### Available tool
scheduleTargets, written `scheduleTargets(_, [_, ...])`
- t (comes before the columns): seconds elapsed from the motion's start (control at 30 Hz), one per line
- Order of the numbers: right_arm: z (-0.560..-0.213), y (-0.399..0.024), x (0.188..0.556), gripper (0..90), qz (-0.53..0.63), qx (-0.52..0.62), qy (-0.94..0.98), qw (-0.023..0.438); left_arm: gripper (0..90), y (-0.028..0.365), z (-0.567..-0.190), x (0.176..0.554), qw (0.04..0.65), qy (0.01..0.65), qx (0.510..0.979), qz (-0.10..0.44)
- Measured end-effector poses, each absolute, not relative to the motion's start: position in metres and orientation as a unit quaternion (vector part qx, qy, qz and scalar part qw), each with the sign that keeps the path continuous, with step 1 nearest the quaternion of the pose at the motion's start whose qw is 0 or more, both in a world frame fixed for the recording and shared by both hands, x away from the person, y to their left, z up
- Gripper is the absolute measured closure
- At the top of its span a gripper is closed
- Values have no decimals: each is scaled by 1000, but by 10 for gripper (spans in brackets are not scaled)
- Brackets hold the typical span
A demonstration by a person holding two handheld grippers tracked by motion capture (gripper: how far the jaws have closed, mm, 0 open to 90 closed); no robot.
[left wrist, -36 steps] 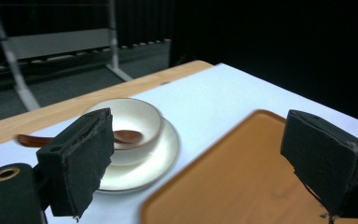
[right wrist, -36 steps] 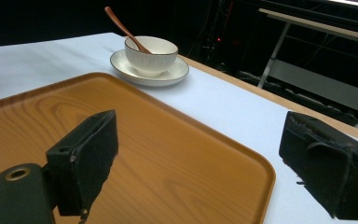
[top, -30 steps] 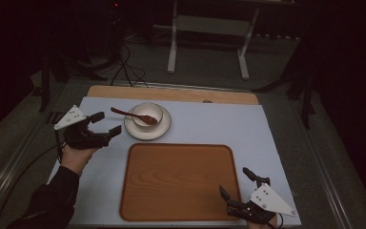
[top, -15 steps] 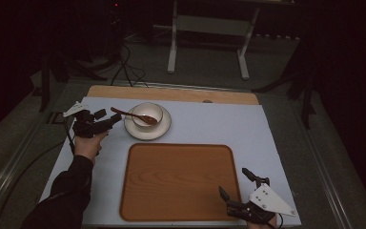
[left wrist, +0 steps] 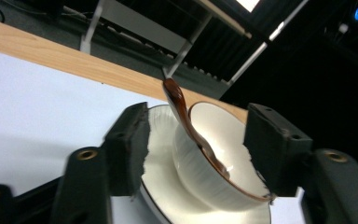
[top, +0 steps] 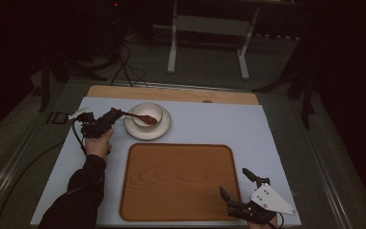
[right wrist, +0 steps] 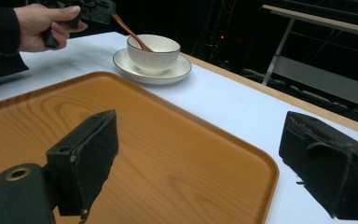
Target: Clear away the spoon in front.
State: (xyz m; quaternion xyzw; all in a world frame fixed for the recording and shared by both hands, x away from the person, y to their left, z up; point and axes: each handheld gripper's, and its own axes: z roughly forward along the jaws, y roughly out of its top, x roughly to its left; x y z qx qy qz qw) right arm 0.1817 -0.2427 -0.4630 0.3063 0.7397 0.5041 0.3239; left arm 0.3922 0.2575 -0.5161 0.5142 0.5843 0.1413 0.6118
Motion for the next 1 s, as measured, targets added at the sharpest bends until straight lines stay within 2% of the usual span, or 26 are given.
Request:
scheduleTargets(0.3, [-464,-244,182,117,504,310,740,320,632,255,-526,402,638,595,476,115])
scheduleTargets(0.4, [-464,-244,183,116,504,311,740,319,716,257,-529,402,651,604,447,108])
scheduleTargets(0.57, [-464,-245,183,117,504,310,740,319,818,256,-528,400,657,605,435,120])
scheduleTargets(1.0, [-464,-244,183,117,504,311,741,316,836,244,-509,399,659,590,447,132])
